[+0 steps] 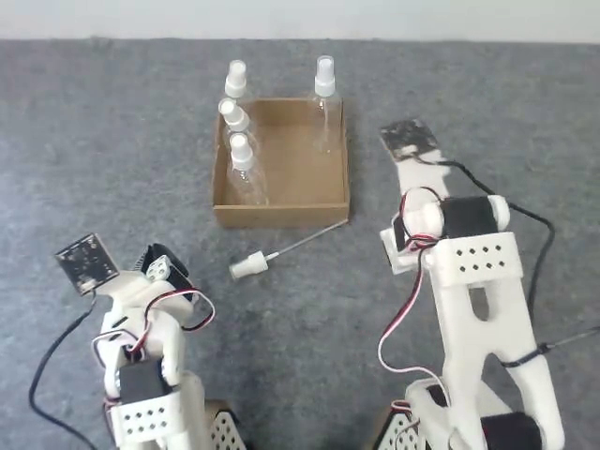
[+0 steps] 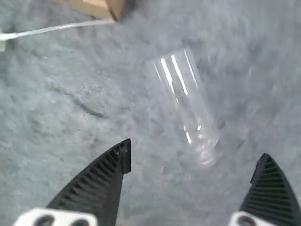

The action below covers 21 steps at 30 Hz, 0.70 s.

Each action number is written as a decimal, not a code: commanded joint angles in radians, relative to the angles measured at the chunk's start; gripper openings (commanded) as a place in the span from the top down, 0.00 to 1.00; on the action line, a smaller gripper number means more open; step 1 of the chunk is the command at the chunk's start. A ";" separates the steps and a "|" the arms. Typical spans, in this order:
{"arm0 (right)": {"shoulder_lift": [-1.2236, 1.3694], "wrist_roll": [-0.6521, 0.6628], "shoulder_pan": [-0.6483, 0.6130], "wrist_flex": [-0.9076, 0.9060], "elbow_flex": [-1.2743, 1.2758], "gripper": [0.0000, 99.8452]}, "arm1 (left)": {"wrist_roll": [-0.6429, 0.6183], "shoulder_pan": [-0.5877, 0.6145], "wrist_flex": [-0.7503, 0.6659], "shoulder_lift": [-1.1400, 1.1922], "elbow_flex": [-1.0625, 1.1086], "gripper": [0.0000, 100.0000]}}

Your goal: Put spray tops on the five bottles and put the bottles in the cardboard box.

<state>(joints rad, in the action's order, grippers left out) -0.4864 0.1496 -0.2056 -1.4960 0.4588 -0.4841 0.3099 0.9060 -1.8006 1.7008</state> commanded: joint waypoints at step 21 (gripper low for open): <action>0.352 0.014 0.025 0.116 -0.091 0.64 | -0.003 0.003 -0.026 -0.020 -0.015 0.99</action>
<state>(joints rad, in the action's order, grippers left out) -0.2363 0.0667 -0.1979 -1.4009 0.4864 -0.4841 0.3099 0.9060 -1.8006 1.7008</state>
